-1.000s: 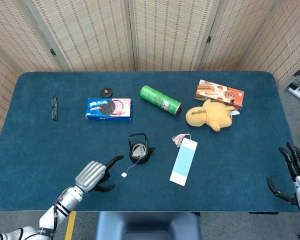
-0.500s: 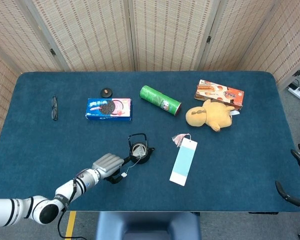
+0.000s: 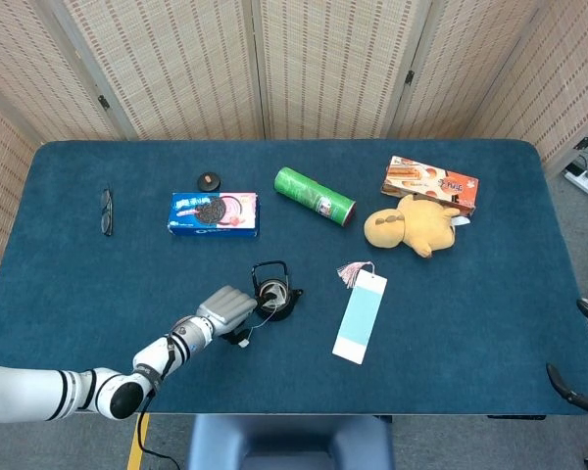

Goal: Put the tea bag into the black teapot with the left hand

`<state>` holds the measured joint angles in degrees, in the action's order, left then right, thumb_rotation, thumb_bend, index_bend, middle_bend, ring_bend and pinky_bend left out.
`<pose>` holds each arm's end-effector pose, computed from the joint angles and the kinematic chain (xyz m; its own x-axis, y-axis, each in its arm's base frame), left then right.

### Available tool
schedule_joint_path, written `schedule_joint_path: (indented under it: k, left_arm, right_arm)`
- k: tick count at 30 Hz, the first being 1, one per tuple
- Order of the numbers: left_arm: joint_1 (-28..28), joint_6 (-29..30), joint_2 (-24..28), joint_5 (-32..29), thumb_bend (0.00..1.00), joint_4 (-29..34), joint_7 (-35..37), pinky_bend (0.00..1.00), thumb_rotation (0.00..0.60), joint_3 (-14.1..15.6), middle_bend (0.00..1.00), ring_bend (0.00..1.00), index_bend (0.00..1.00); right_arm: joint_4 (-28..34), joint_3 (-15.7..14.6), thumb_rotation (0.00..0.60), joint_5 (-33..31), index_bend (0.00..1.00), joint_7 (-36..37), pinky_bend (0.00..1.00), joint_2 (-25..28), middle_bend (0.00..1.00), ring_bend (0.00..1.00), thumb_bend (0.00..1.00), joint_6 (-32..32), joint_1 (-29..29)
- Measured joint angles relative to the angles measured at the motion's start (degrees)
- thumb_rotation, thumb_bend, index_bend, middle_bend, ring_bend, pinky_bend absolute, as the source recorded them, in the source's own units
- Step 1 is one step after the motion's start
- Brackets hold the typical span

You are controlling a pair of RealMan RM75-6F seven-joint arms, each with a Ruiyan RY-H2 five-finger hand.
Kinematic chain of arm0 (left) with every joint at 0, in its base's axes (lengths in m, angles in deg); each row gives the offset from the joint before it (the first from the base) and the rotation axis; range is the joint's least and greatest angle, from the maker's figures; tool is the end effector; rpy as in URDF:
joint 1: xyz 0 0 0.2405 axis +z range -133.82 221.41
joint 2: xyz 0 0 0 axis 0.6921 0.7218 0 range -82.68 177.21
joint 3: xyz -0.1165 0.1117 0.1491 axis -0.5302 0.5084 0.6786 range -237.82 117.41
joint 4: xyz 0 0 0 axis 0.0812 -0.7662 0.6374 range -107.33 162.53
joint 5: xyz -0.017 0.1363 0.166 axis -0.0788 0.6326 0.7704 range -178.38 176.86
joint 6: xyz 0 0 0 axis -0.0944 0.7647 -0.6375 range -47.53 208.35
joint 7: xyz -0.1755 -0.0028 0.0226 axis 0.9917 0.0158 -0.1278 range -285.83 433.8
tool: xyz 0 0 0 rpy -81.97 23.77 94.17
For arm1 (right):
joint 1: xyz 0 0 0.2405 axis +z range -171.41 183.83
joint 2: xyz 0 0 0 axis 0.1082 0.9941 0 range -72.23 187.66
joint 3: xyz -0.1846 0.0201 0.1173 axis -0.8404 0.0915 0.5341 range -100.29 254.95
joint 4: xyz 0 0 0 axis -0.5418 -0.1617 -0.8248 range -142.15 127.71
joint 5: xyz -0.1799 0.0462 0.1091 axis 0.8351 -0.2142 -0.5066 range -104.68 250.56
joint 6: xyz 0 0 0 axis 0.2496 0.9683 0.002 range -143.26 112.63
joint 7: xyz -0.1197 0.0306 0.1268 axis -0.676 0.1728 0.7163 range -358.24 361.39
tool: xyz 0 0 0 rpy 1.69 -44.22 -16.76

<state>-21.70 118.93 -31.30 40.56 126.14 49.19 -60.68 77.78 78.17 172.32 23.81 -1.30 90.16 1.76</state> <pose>-0.0620 0.3187 -0.0646 0.6155 0.5294 0.5839 0.7695 -0.5640 -0.2998 -0.2758 -0.1499 0.2032 0.2027 0.1803 0.9625 -0.9550 -0.1811 0.2350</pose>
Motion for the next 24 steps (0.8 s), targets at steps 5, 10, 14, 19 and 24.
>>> schedule_joint_path:
  k: [5,10,14,19,24]
  left_arm:
    - [-0.37,-0.03,-1.55,-0.22,0.52,-2.37,-0.01,1.0,0.6,0.79,1.0,1.0,0.02]
    - [-0.19,-1.26,-3.15,0.85,0.52,-4.42,1.28,1.0,0.6,1.28,1.0,1.0,0.02]
    - [0.09,-2.12,-4.86,2.07,0.52,-6.53,2.15,1.0,0.6,1.64,1.0,1.0,0.03]
    - [0.65,-1.6,-5.73,4.56,0.52,-7.65,3.22,1.0,0.6,1.43,1.0,1.0,0.03]
    - [1.37,1.39,-4.29,6.49,0.52,-5.23,3.97,1.0,0.6,-0.05,1.0,1.0,0.03]
  right_arm:
    - [-0.25,-0.08,0.416,0.24,0.0,0.19,0.0,-0.08,0.0,0.0,0.39,0.09,0.02]
    - [-0.18,-0.01,0.418,0.02,0.0,0.15,0.0,-0.1,0.0,0.0,0.39,-0.19,0.16]
    - [-0.01,0.09,0.417,-0.21,0.0,-0.11,0.0,-0.1,0.0,0.0,0.39,-0.52,0.32]
    - [0.14,0.07,0.415,-0.37,0.0,-0.43,0.0,-0.05,0.0,0.0,0.39,-0.99,0.47]
    - [0.27,-0.07,0.416,-0.04,0.0,-0.81,0.0,-0.07,0.0,0.0,0.39,-1.19,0.61]
